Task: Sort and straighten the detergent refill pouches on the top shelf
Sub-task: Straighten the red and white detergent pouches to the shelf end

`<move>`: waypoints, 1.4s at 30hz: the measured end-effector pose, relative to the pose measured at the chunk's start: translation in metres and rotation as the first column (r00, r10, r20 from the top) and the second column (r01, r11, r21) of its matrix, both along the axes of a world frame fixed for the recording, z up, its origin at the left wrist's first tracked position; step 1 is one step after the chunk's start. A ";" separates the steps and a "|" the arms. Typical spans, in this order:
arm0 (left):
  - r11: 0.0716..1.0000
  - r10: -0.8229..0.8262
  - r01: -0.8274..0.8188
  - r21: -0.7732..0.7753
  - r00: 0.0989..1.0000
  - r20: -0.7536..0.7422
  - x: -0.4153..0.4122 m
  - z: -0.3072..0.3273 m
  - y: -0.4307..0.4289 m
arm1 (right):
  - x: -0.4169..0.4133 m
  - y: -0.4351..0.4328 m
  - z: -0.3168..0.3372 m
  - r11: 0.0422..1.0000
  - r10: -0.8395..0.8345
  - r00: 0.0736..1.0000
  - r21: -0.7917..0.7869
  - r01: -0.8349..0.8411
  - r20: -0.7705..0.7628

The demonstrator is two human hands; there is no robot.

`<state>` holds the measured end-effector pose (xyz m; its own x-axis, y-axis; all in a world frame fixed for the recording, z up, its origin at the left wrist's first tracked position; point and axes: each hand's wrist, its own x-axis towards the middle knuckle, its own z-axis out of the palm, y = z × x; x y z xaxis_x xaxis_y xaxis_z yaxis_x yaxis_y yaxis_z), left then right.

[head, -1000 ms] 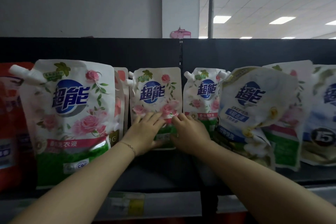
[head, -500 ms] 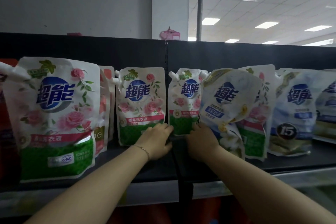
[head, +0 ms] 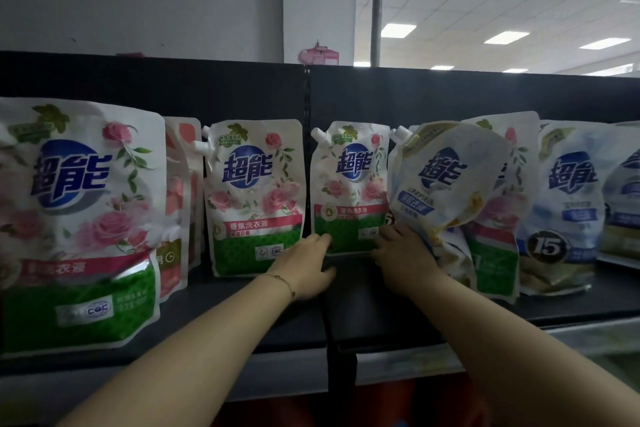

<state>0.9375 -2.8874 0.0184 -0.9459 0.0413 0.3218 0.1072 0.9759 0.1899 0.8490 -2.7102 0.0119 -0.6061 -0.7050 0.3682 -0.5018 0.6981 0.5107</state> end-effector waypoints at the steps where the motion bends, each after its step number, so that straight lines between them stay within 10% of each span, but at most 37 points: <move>1: 1.000 0.004 -0.004 0.003 1.000 0.018 -0.001 -0.001 0.001 | -0.002 0.003 0.001 1.000 -0.001 1.000 0.004 0.001 0.001; 16: 0.870 0.197 -0.231 0.435 0.973 0.124 -0.058 0.015 0.011 | -0.037 0.047 0.021 0.991 0.047 0.997 -0.124 -0.040 0.056; 28: 0.875 0.163 -0.211 0.436 0.976 0.146 -0.072 0.007 0.040 | -0.036 0.029 0.004 0.999 0.044 0.999 -0.008 -0.044 0.021; 36: 0.915 0.032 -0.061 0.399 0.996 0.078 -0.055 0.016 0.052 | 0.015 0.020 0.009 0.832 0.411 0.853 -0.514 -0.208 0.321; 42: 0.900 -0.116 0.082 0.428 0.992 0.055 -0.047 0.018 0.082 | 0.041 0.067 0.005 0.826 0.204 0.966 -0.557 -0.084 0.157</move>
